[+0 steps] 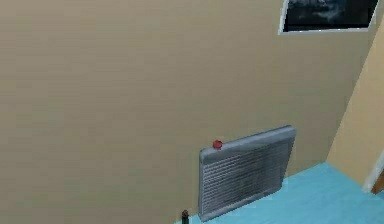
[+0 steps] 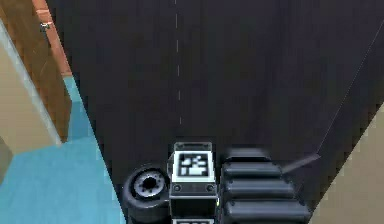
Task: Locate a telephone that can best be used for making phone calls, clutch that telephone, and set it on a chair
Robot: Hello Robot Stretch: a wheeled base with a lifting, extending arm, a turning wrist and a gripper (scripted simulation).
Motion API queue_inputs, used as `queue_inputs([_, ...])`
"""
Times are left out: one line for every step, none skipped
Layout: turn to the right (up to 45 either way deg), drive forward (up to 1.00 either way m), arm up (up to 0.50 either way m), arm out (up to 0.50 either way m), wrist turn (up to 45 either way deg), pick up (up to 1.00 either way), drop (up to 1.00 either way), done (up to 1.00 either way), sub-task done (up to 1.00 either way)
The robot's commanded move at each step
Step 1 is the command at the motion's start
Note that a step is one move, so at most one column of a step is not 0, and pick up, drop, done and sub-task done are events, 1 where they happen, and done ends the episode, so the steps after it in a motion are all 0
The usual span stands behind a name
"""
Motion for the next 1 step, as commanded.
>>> queue_inputs([0.0,0.35,0.00,0.00,0.0,0.00,0.00,0.00,0.00])
